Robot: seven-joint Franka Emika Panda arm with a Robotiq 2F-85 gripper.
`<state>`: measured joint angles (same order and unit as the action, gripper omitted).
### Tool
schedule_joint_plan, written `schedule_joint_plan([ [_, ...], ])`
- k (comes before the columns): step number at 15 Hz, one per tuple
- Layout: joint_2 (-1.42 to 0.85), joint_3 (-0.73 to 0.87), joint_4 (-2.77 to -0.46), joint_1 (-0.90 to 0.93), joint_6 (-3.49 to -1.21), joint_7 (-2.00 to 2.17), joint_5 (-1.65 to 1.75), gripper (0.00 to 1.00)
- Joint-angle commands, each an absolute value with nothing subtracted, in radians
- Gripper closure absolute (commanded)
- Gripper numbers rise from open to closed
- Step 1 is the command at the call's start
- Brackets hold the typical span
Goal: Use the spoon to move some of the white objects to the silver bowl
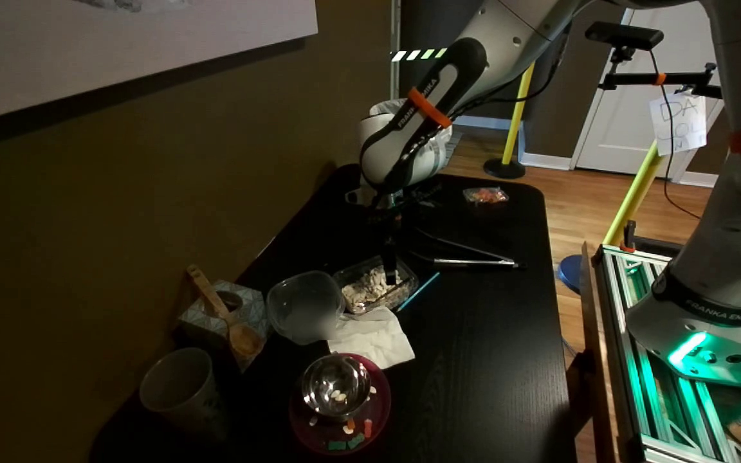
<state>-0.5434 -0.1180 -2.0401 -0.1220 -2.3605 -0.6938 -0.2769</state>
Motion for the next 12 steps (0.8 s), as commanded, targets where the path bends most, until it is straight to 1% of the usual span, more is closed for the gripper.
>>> schedule_joint_plan([
  [1,-0.592,-0.119,-1.993,-0.133,-2.352,-0.671,-0.247,0.06],
  [4,-0.630,-0.111,-1.952,-0.139,-2.309,-0.640,-0.231,0.11],
  [7,-0.665,-0.116,-1.923,-0.156,-2.303,-0.644,-0.230,0.22],
  [8,-0.672,-0.116,-1.915,-0.160,-2.302,-0.643,-0.230,0.27],
  [9,-0.680,-0.115,-1.908,-0.164,-2.299,-0.642,-0.228,0.28],
  [10,-0.686,-0.115,-1.903,-0.167,-2.299,-0.643,-0.225,0.34],
  [12,-0.690,-0.112,-1.894,-0.174,-2.289,-0.642,-0.221,0.32],
])
